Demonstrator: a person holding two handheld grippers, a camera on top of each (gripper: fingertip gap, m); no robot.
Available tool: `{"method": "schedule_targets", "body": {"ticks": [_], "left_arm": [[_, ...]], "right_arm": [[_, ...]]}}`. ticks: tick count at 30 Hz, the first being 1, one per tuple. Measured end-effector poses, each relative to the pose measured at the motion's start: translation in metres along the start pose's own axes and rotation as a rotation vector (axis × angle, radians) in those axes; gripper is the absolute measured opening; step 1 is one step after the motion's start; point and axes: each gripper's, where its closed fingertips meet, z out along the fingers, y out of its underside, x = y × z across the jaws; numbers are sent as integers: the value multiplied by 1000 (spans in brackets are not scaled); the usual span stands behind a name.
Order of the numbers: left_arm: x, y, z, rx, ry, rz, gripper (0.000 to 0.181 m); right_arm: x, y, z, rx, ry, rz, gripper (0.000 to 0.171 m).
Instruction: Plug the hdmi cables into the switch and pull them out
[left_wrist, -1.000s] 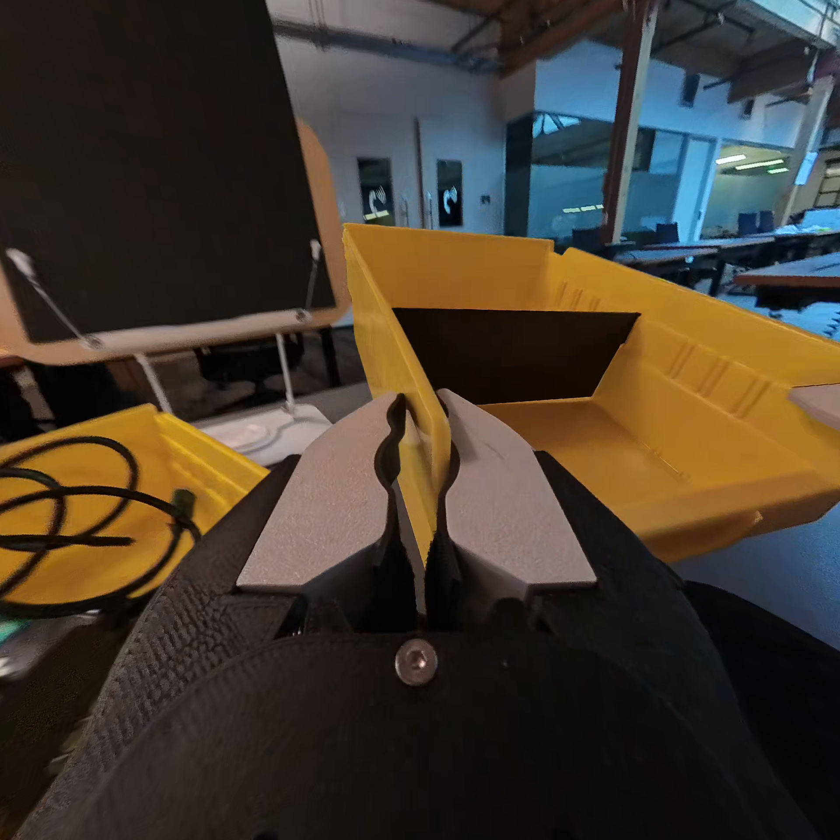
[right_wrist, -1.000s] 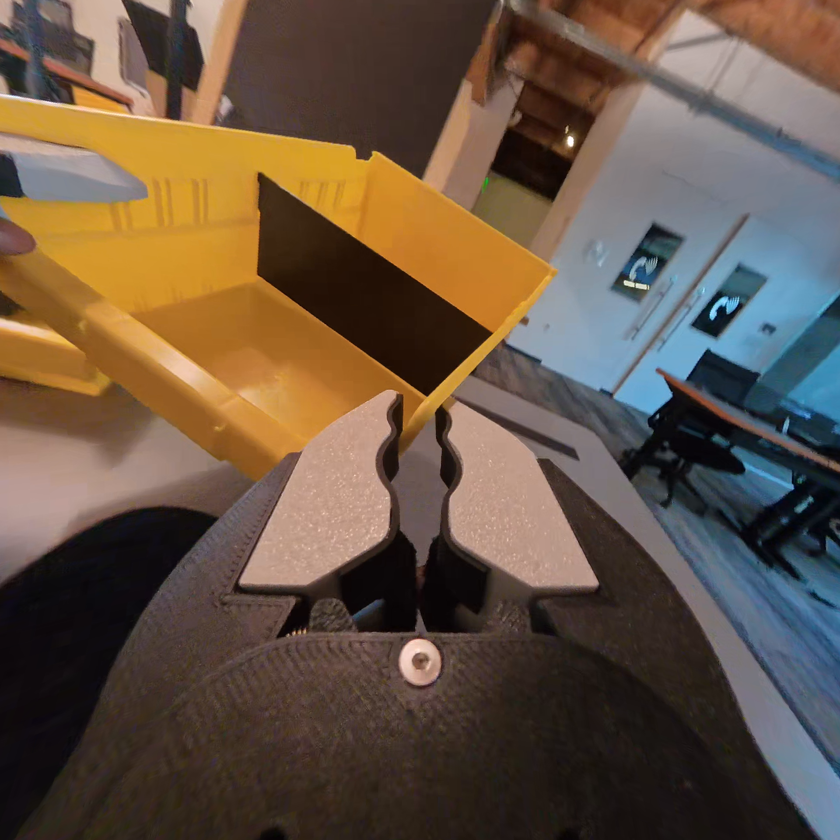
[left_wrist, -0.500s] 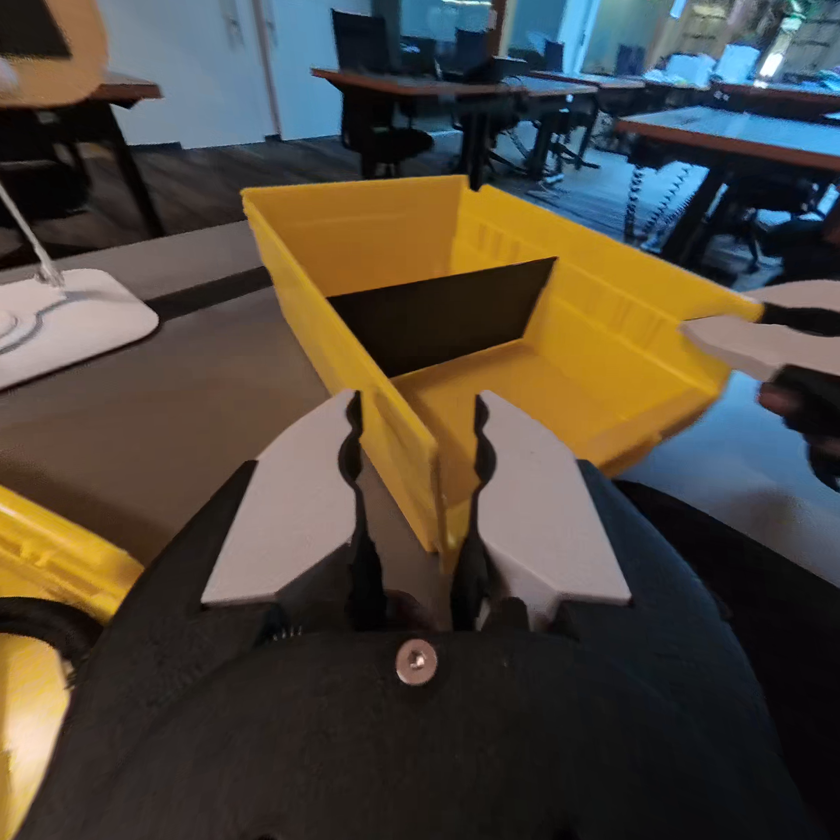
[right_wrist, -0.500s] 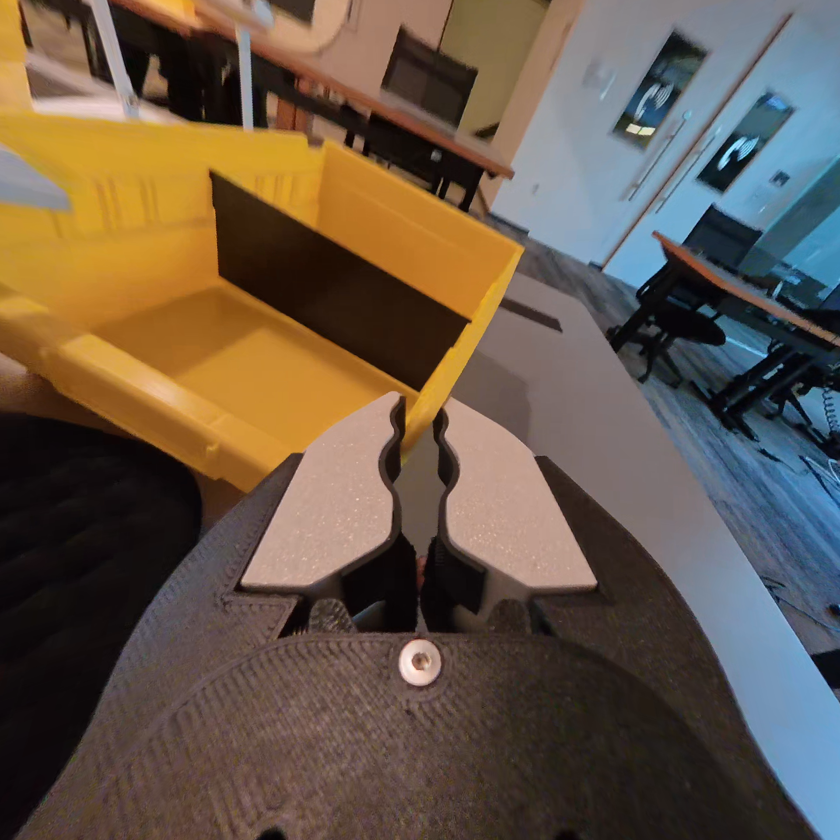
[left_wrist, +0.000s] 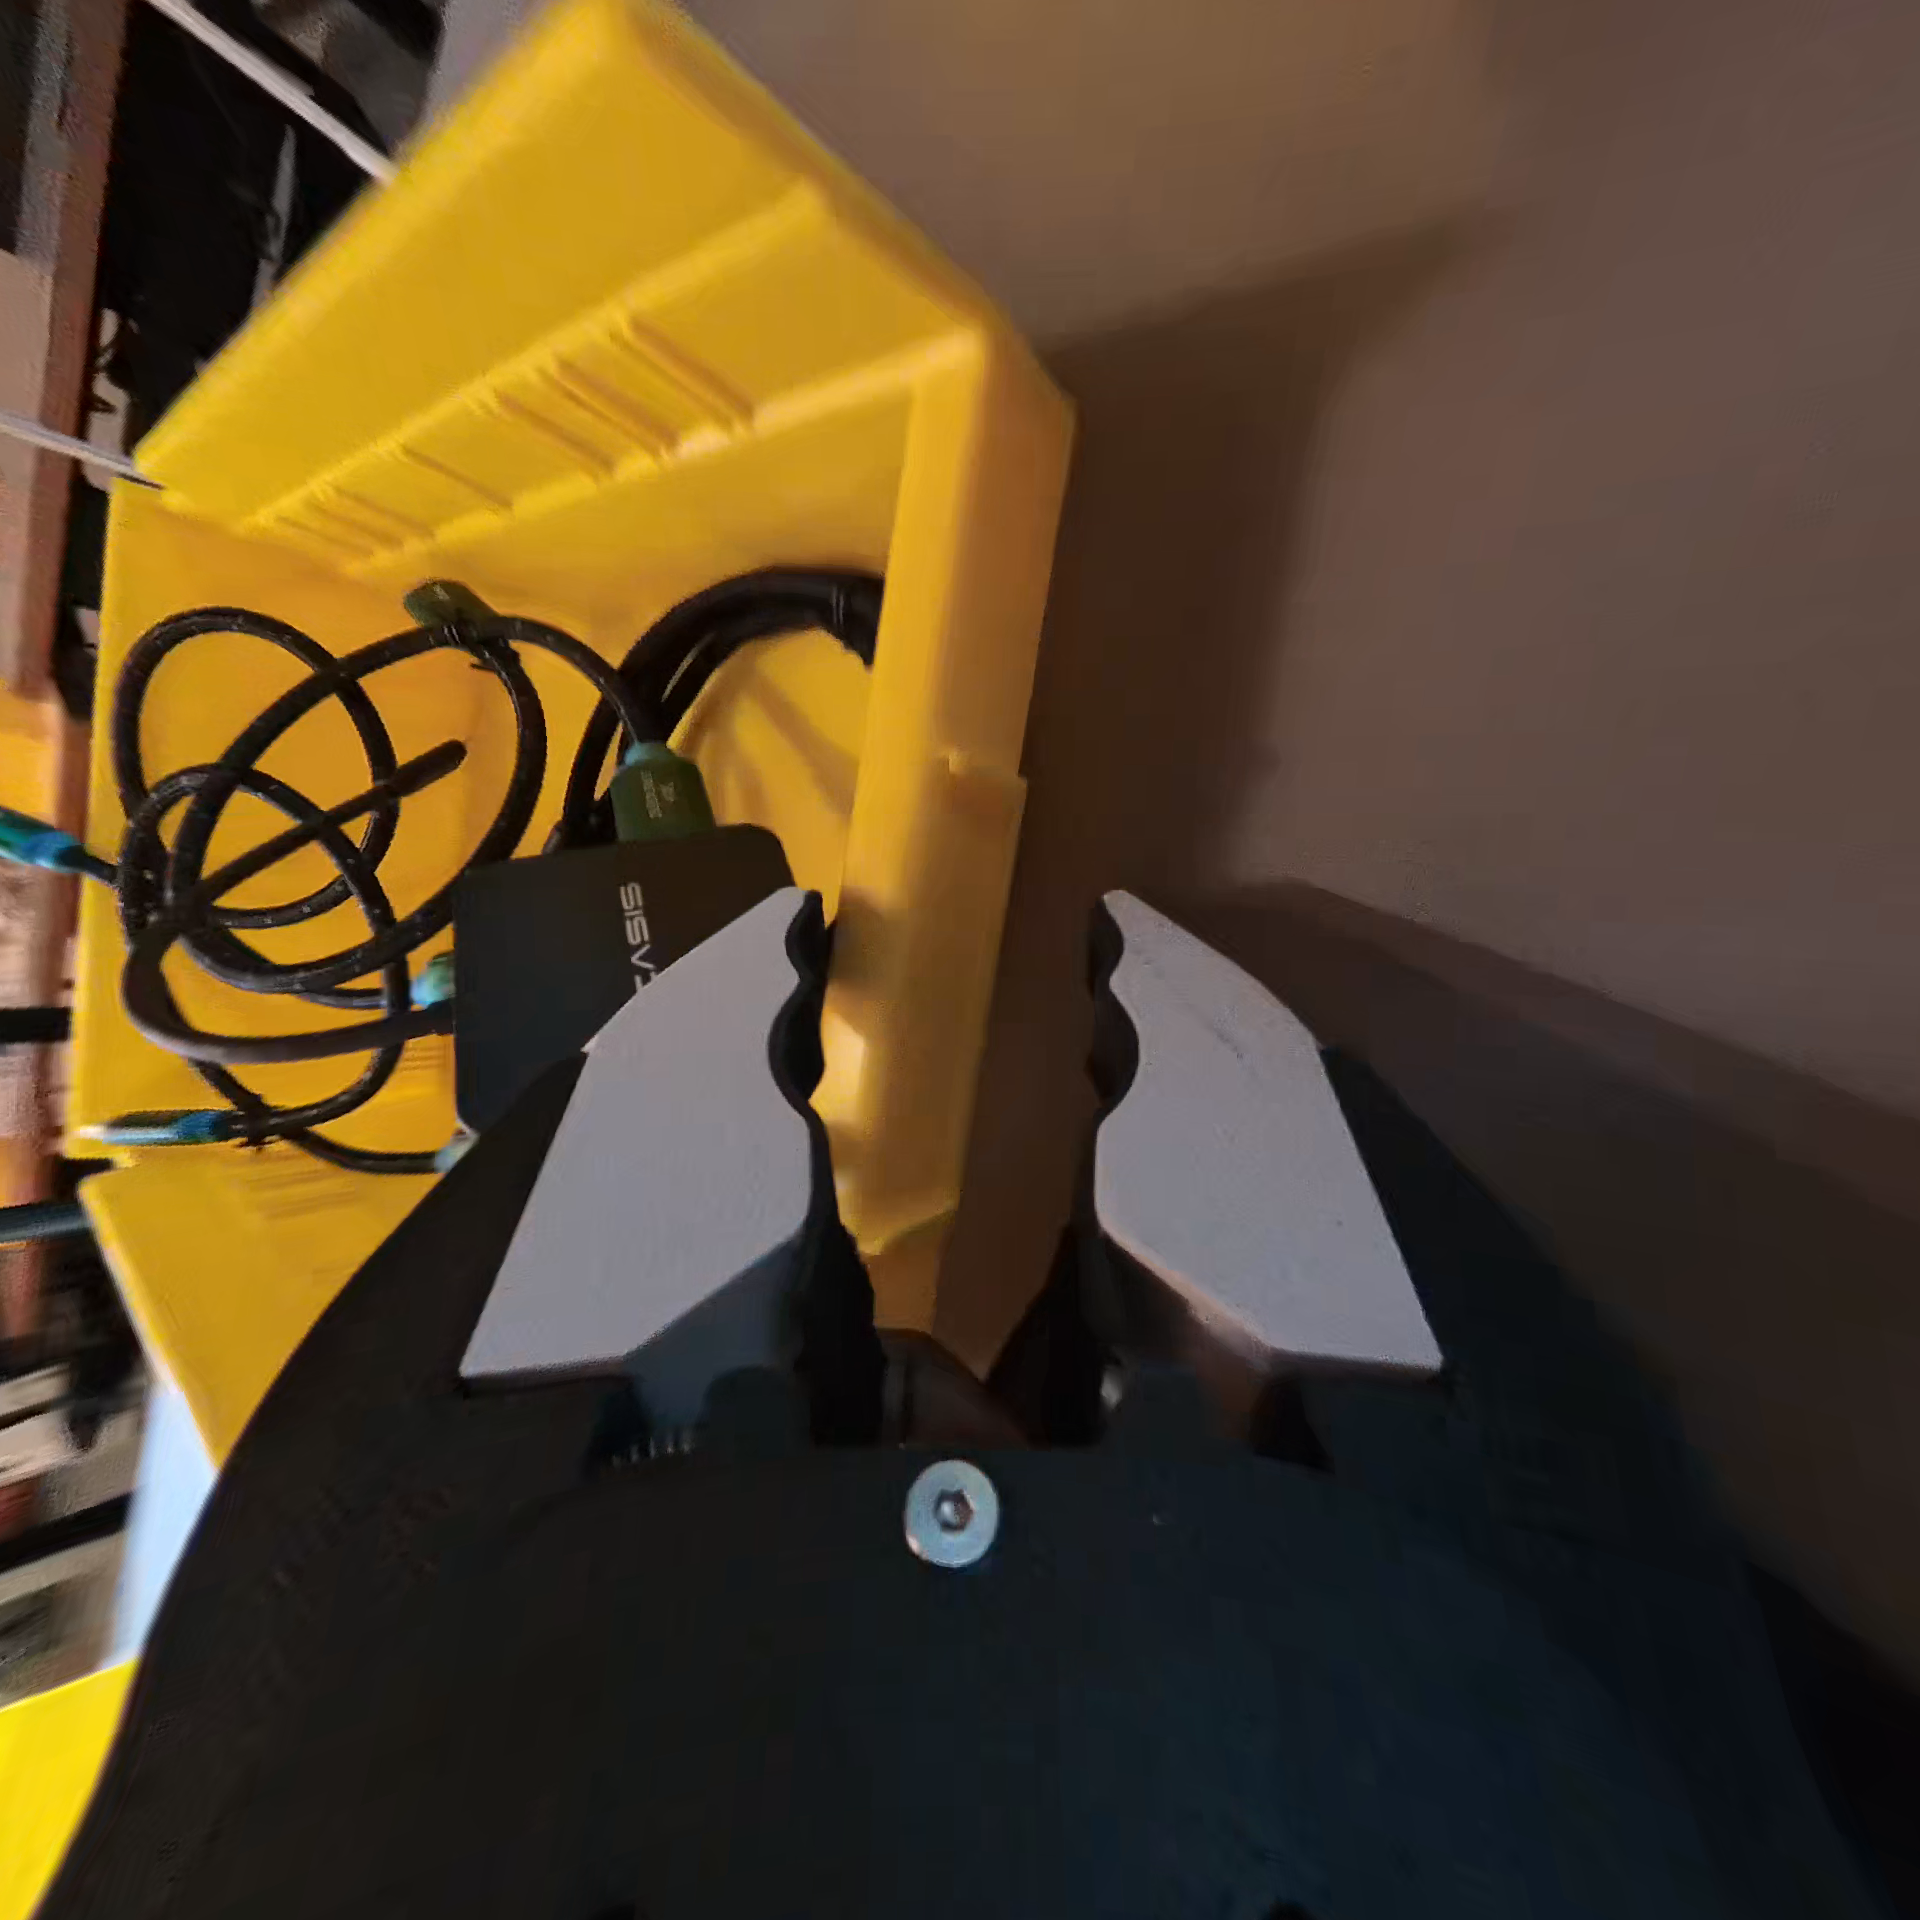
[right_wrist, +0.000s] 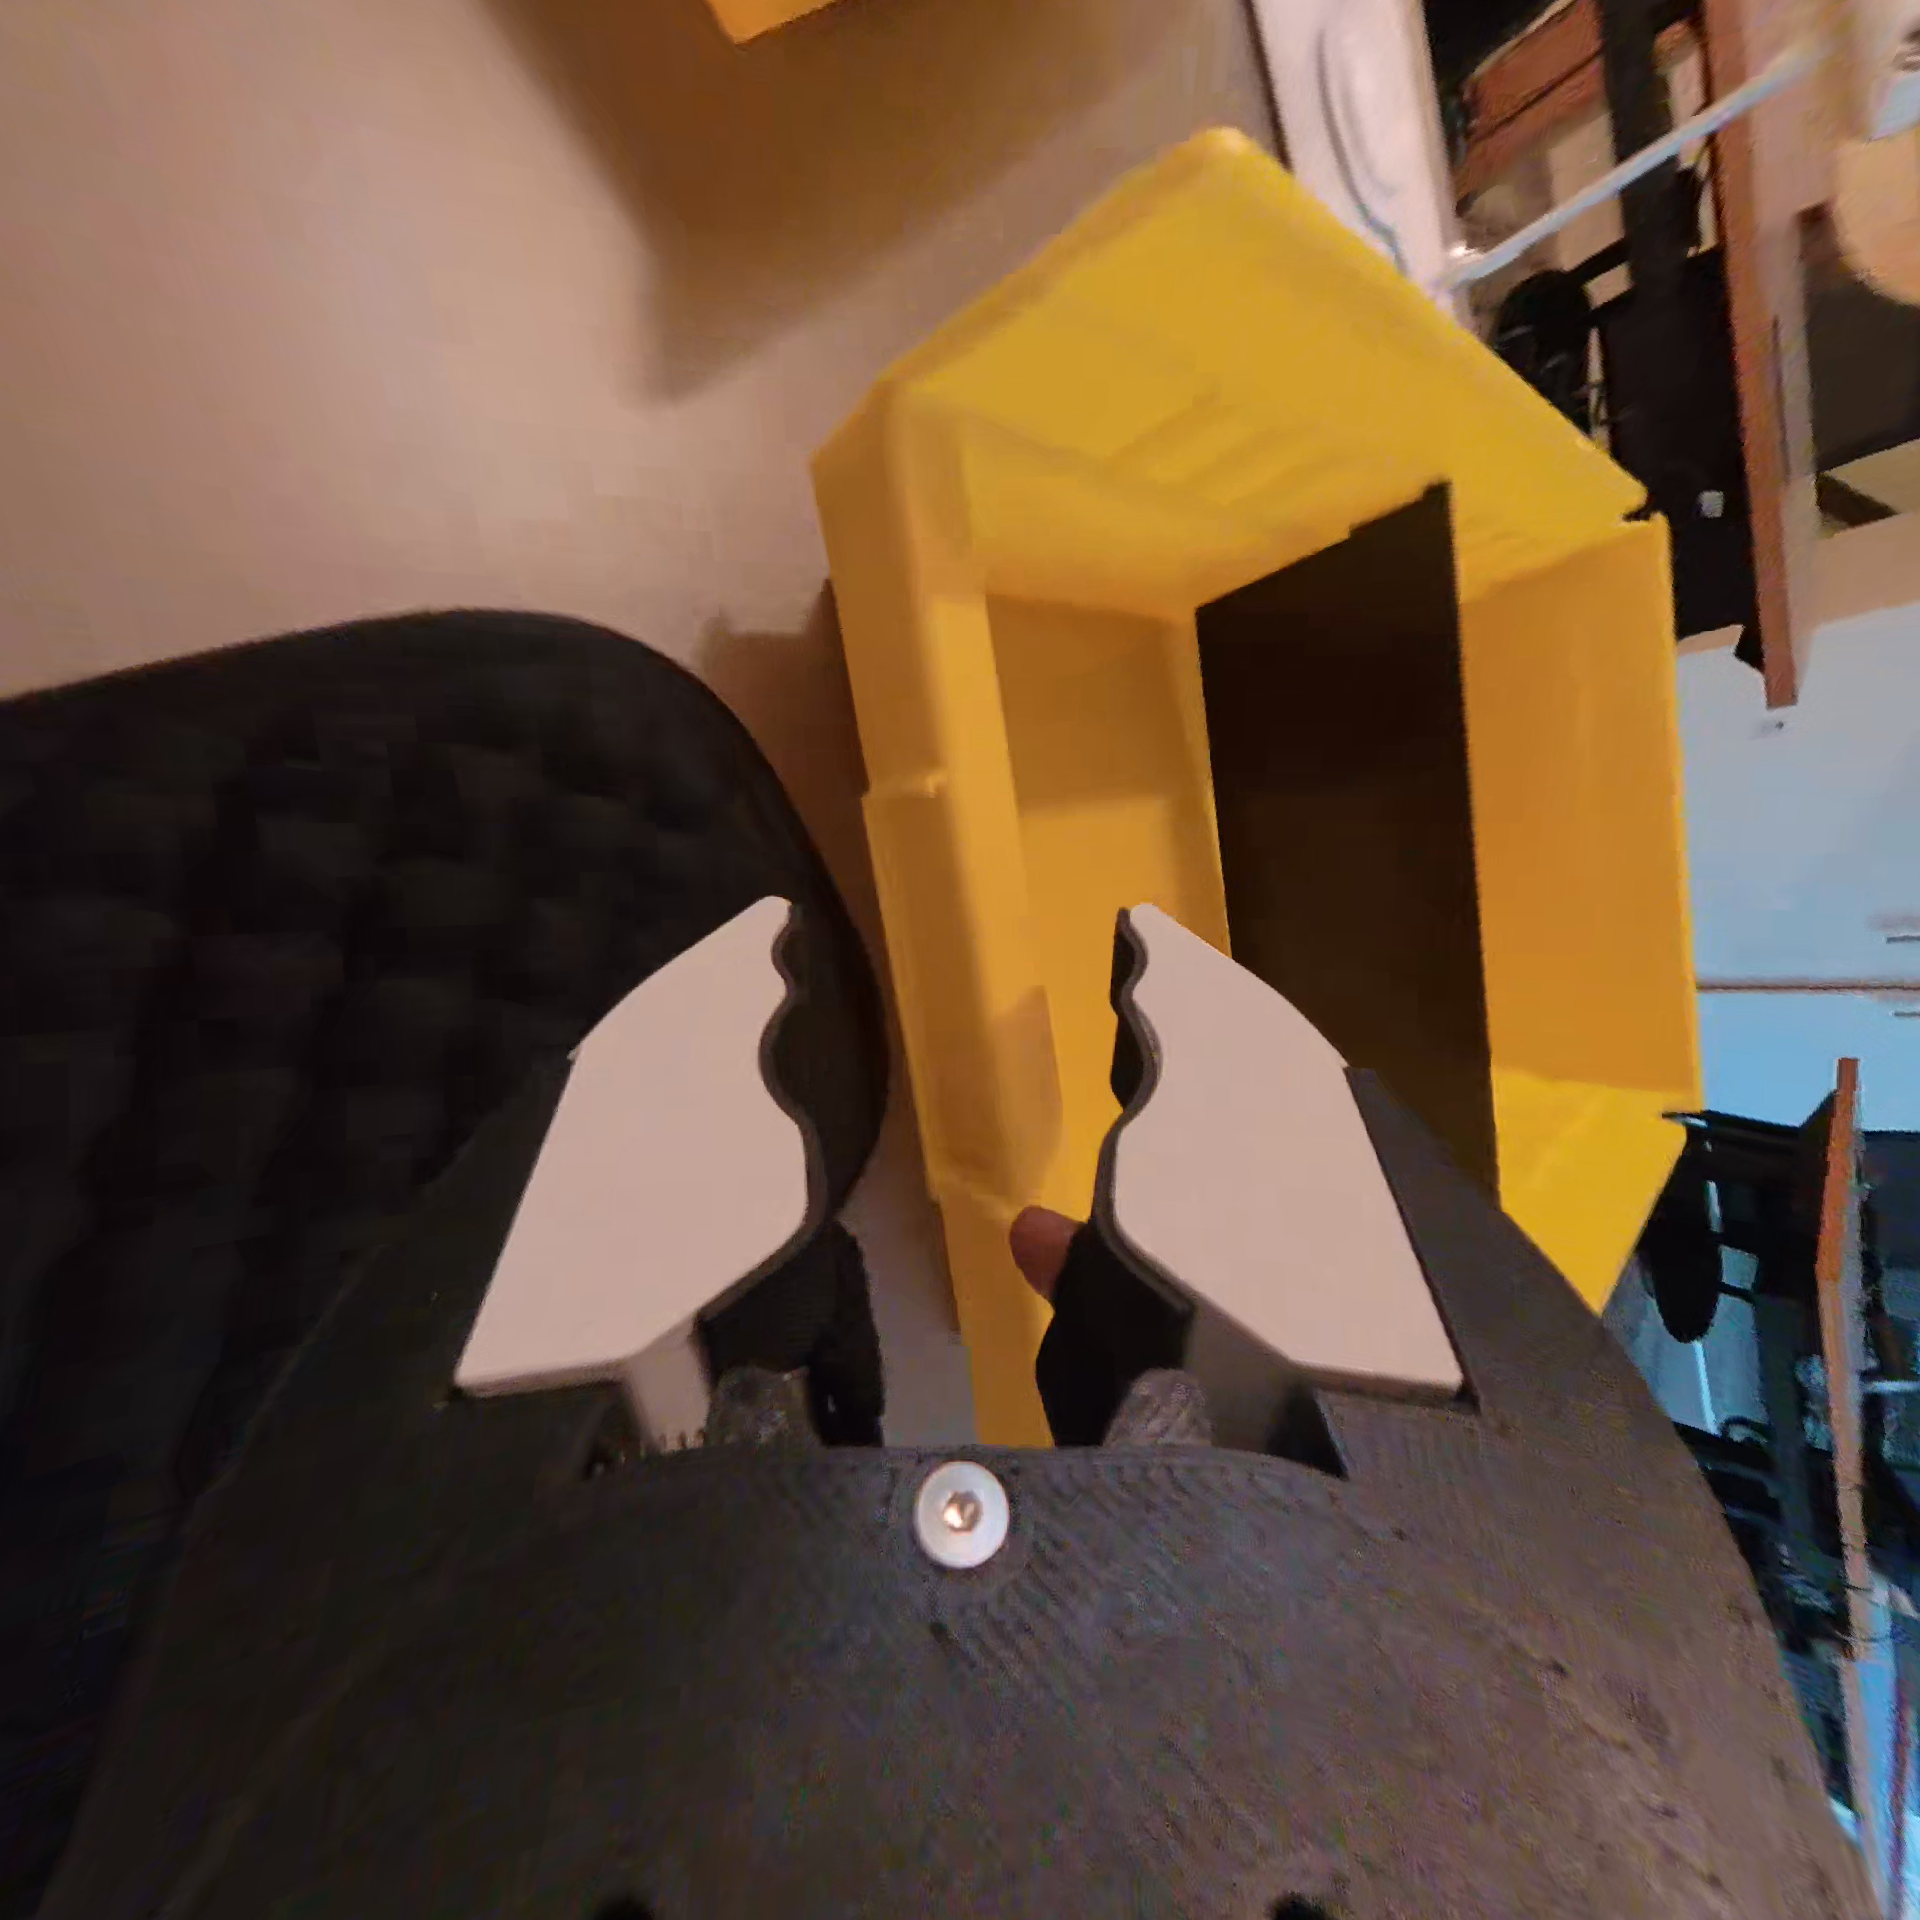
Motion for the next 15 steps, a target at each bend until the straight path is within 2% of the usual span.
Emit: {"method": "schedule_targets", "body": {"ticks": [2,4,8,15], "left_arm": [[-9,12,7,-64,-37,95,34],[-12,18,7,-85,8,72,31],[-29,50,1,-121,17,50,33],[-57,130,-31,-188,-22,54,37]], "right_arm": [[3,0,14,-79,30,-44,40],[3,7,20,-159,18,-77,33],[19,35,15,-261,60,-50,34],[45,103,-8,-395,120,-24,36]]}}
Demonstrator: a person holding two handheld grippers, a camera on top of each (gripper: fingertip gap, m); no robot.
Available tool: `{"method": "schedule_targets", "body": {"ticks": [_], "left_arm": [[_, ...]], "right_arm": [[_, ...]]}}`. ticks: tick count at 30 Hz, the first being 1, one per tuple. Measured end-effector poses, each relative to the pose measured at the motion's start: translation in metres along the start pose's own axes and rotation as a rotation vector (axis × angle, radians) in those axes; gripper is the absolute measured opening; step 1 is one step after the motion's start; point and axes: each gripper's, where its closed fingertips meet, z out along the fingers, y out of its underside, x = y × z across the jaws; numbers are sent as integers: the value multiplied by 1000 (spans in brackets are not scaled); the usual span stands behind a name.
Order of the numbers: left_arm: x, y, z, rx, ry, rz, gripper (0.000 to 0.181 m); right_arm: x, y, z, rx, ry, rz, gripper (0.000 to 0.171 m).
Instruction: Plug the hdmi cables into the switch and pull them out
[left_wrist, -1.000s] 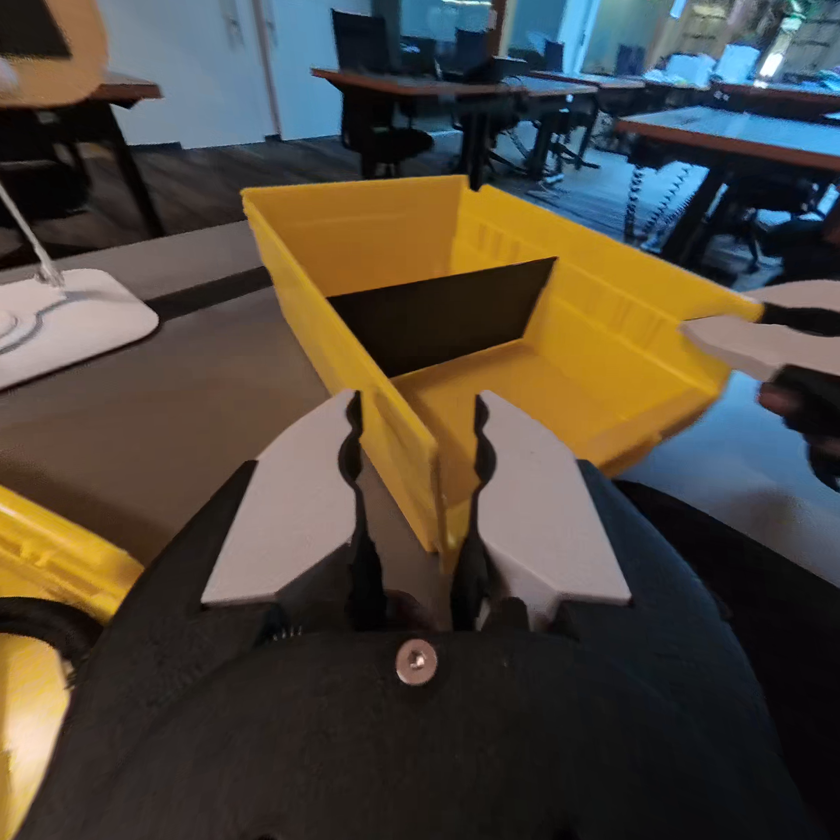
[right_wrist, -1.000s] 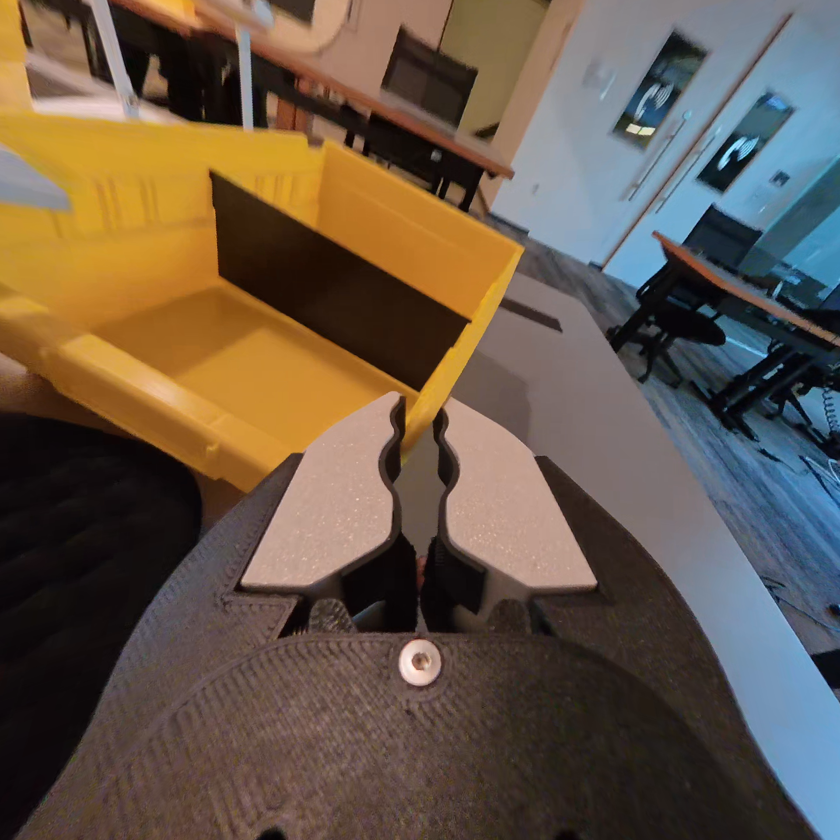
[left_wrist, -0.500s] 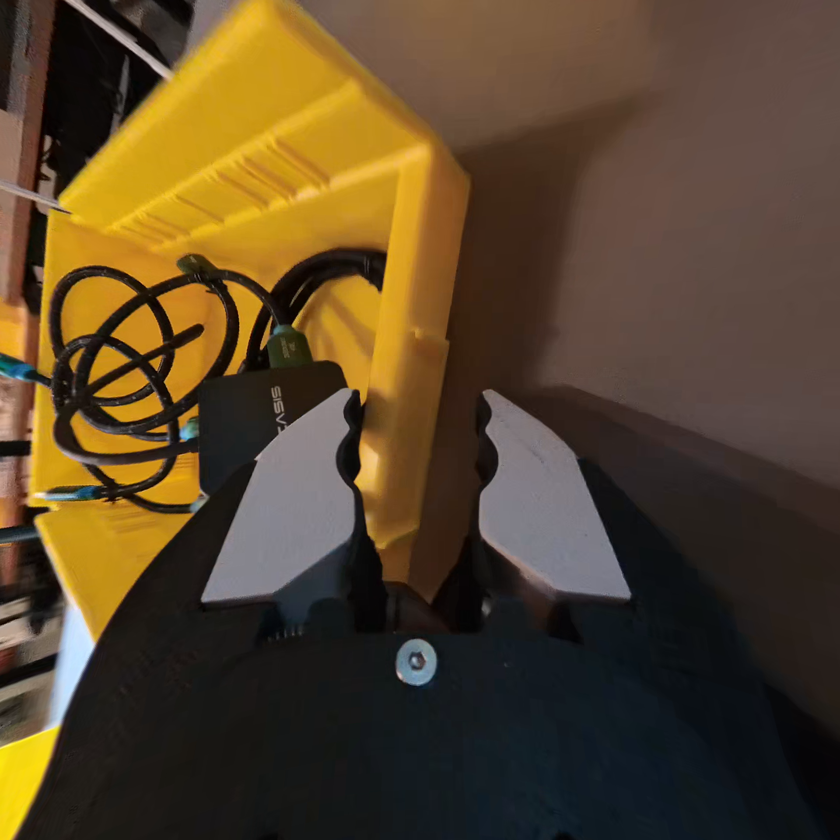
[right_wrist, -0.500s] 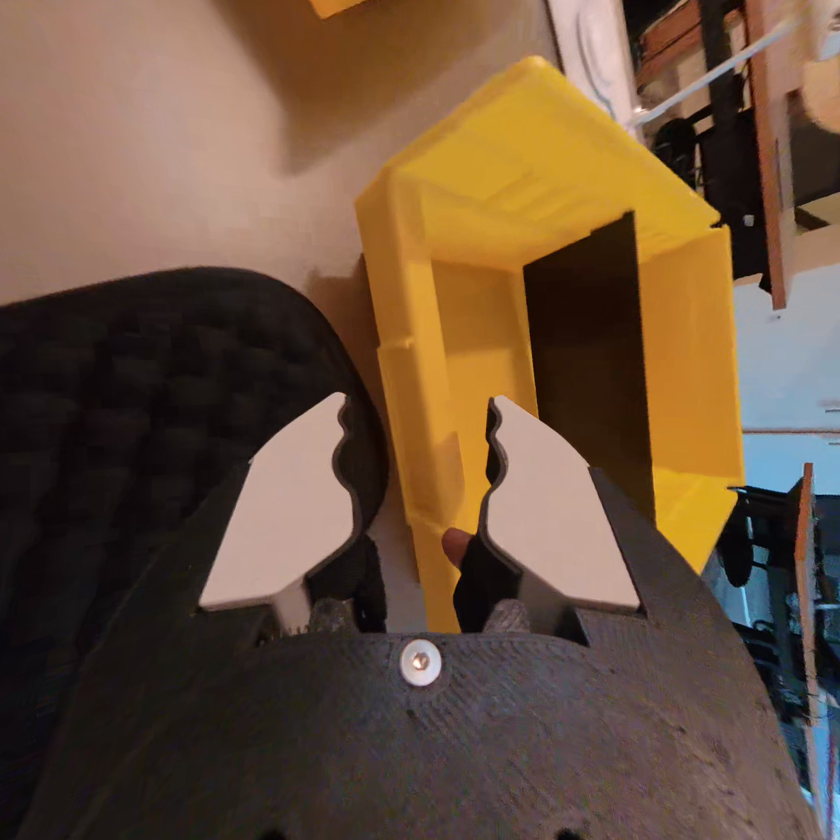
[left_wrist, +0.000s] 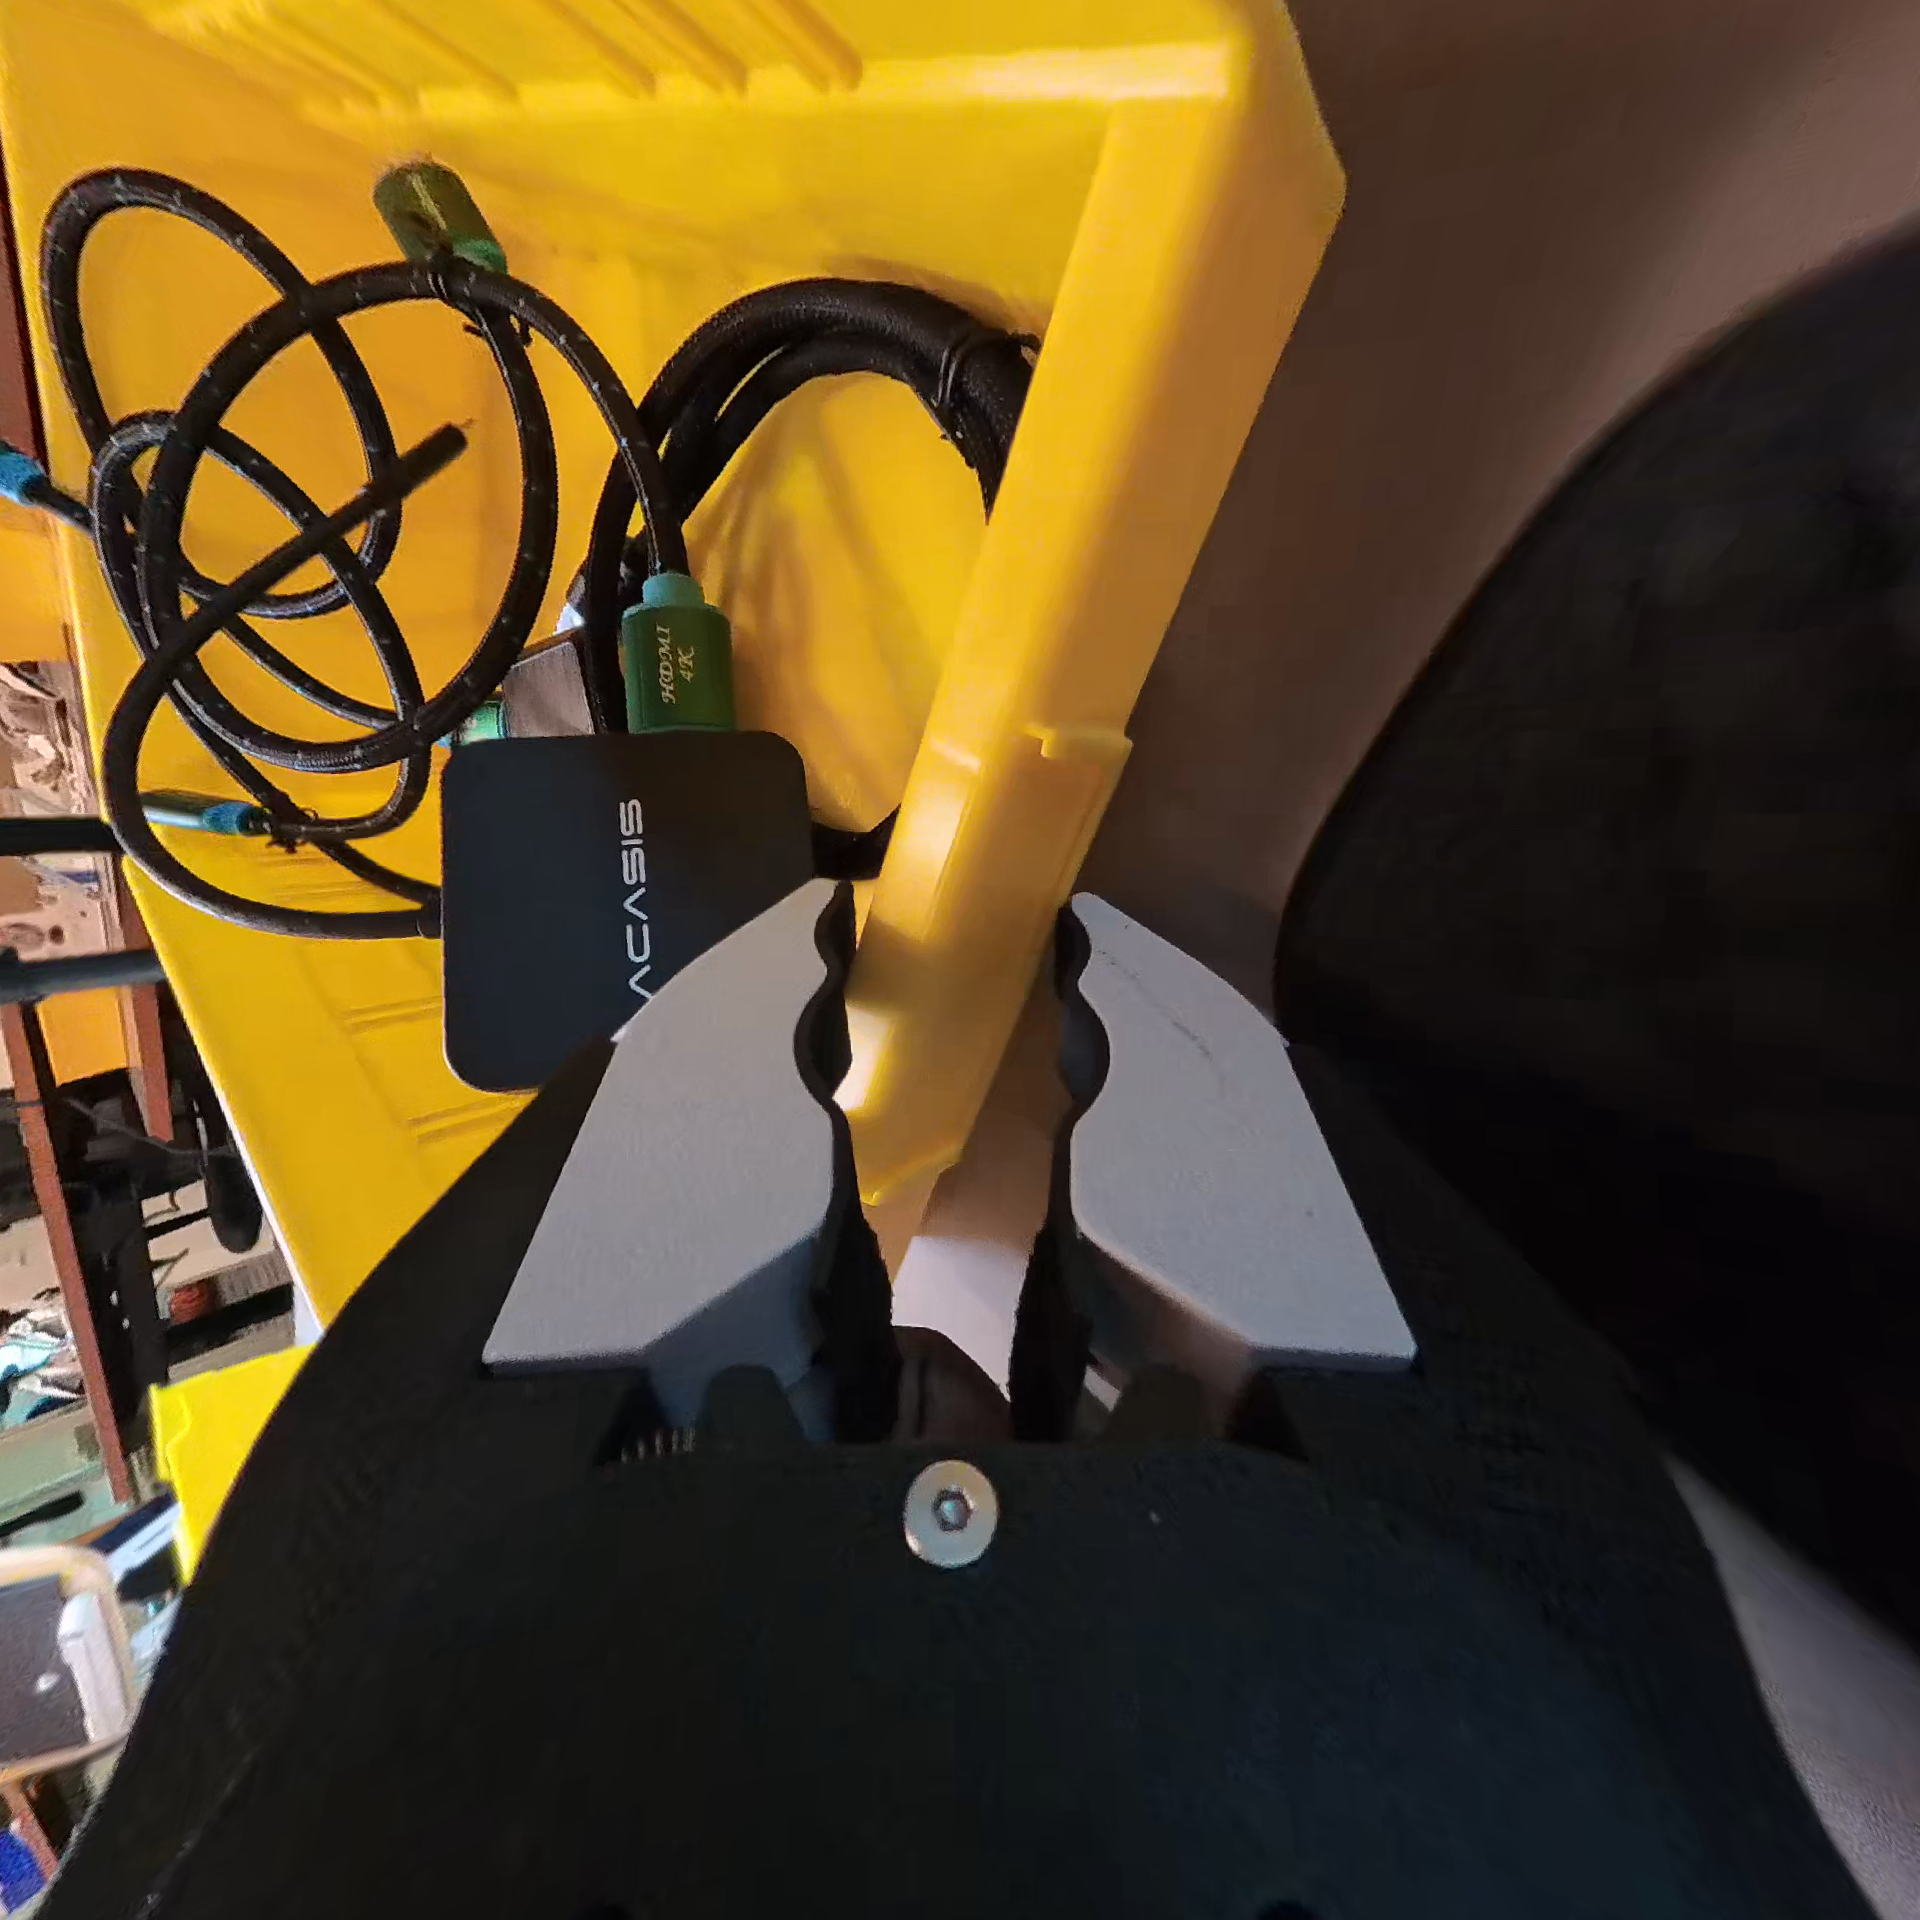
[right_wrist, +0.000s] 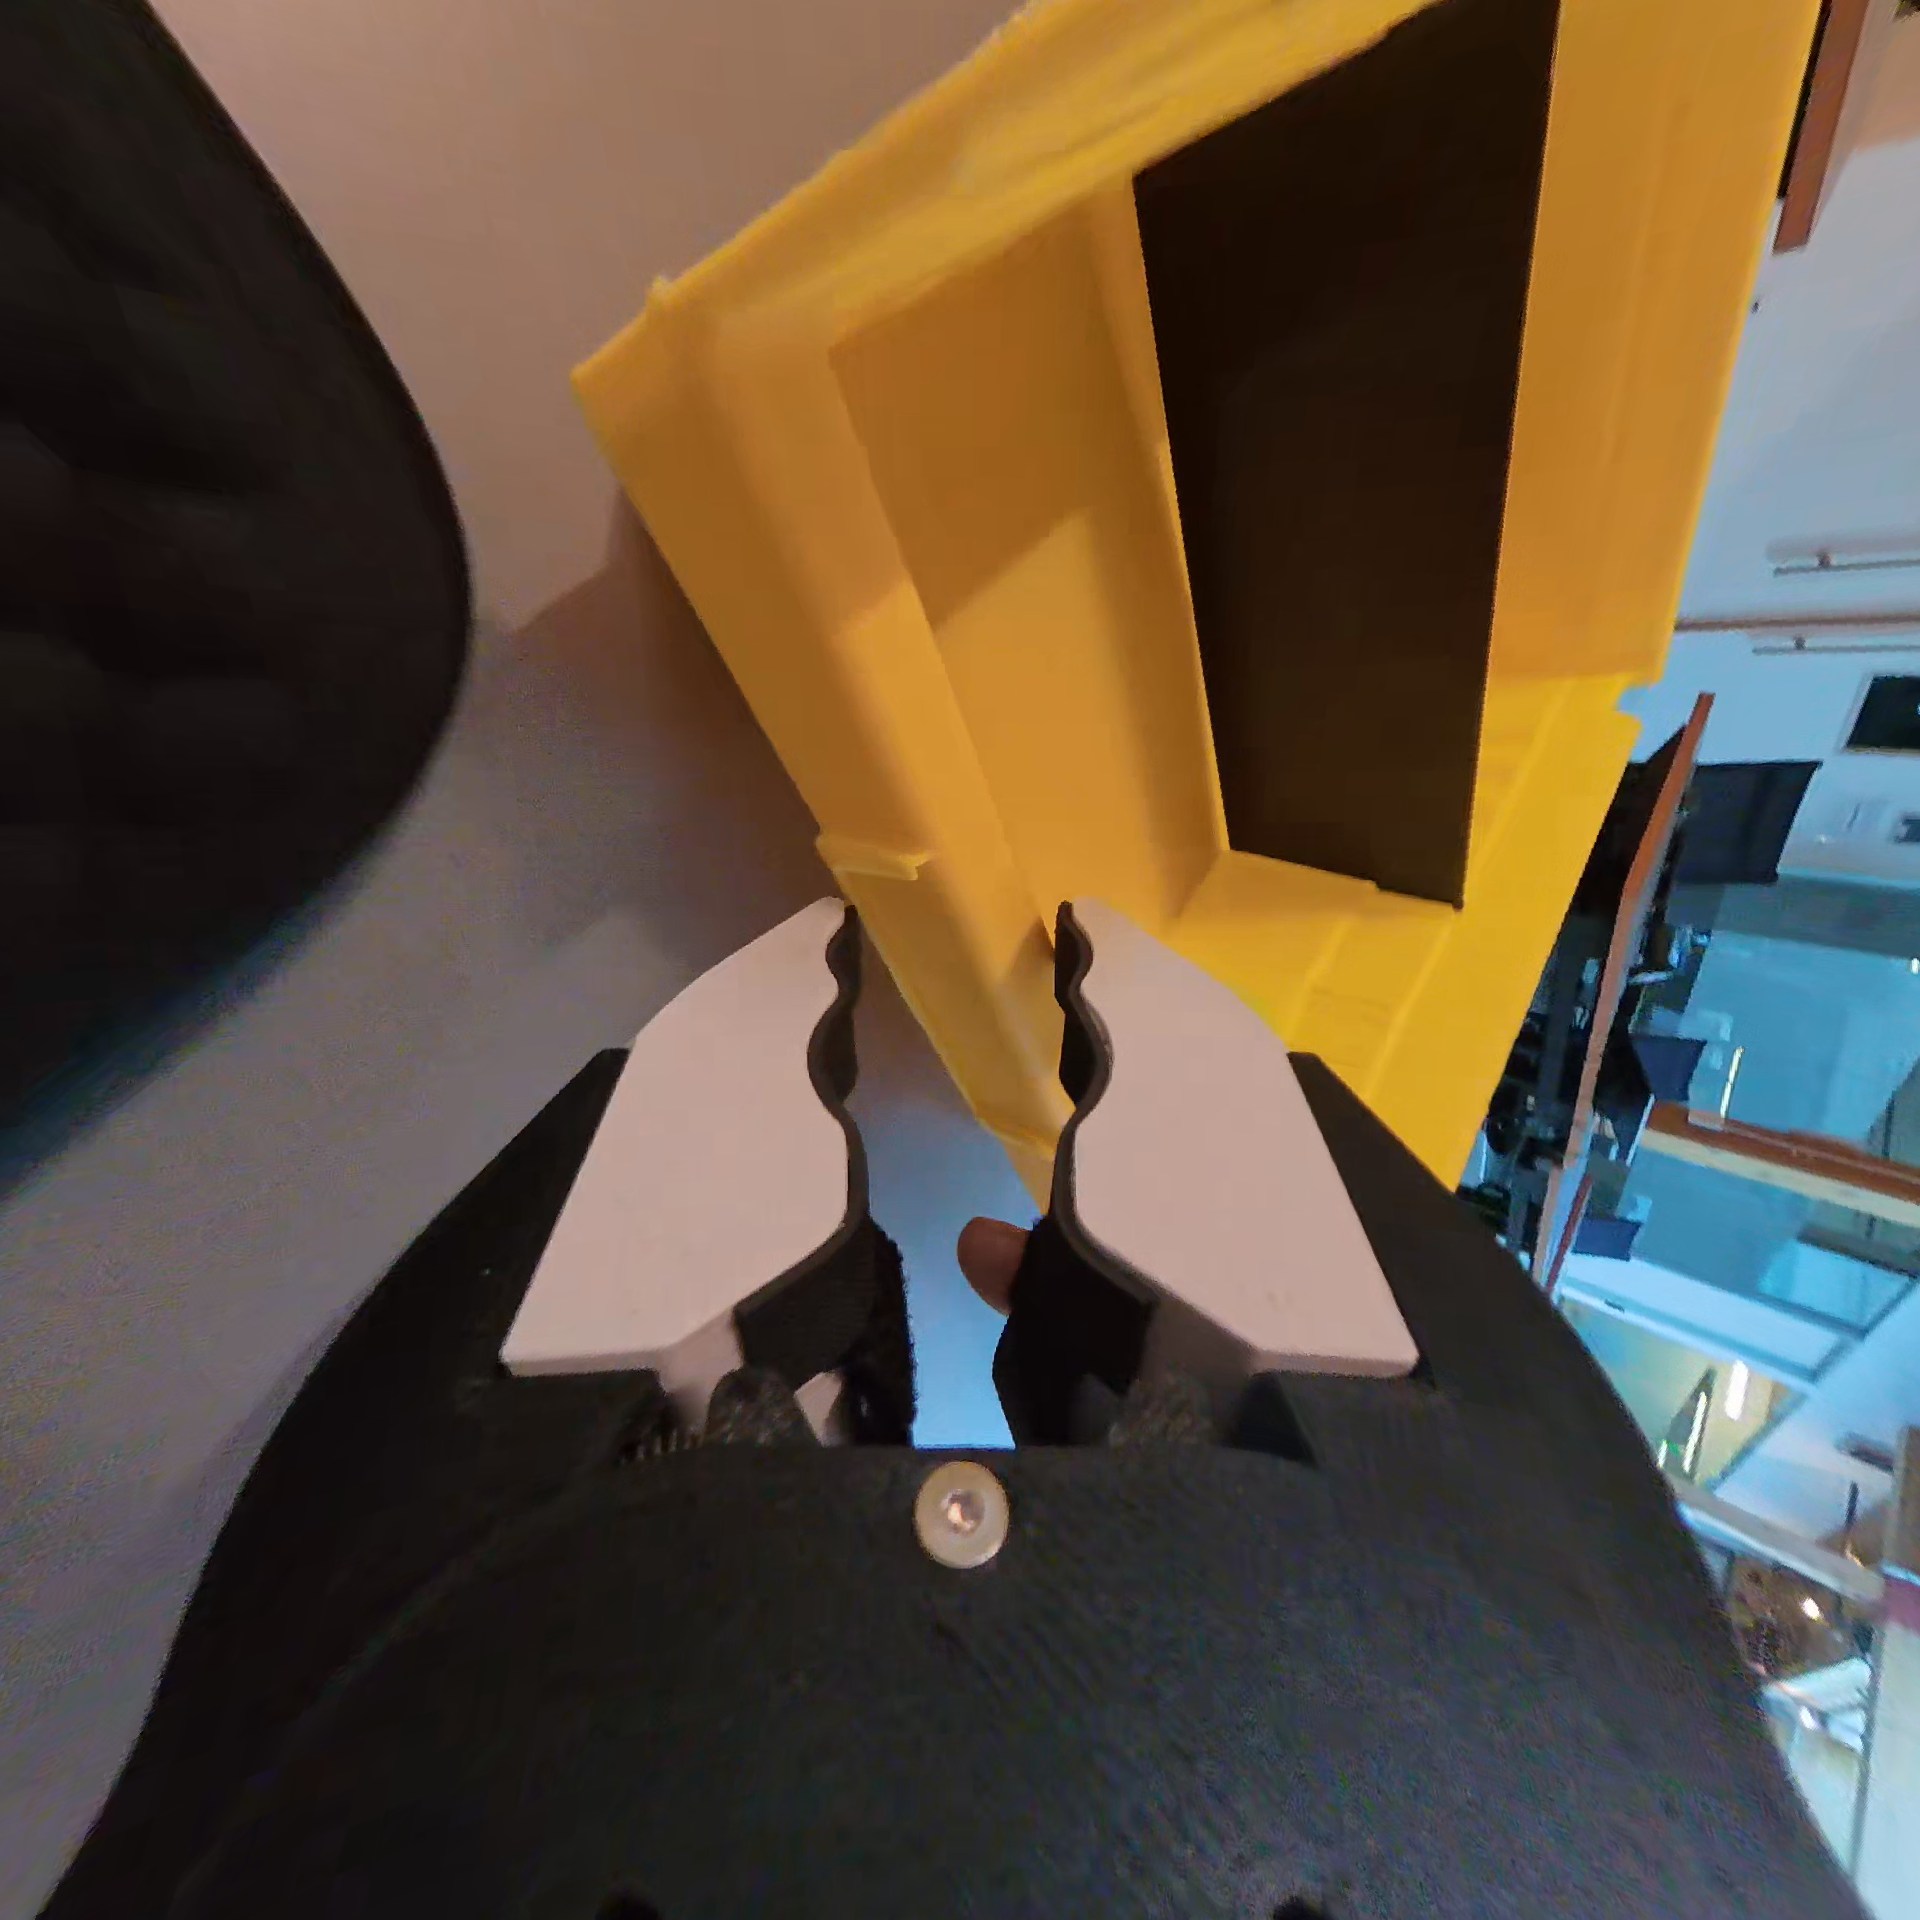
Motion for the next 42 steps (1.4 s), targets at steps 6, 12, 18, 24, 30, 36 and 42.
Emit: {"method": "schedule_targets", "body": {"ticks": [6,12,18,24,30,36,42], "left_arm": [[2,65,-30,-48,-1,6,36],[10,121,-62,-34,0,72,34],[24,158,-90,22,12,101,34],[28,162,-97,41,24,-74,43],[-6,133,-132,312,11,-549,57],[-41,158,-120,247,25,-998,58],[-32,155,-94,208,264,-1206,48]], "right_arm": [[5,30,-3,-36,11,25,37],[-1,55,-16,-56,-9,-13,36],[-16,79,-38,-49,-70,-63,35],[-27,84,-50,-34,-180,0,44],[-19,57,-81,225,-233,203,52],[0,27,-103,444,-160,247,51],[-10,4,-96,444,-166,163,49]]}}
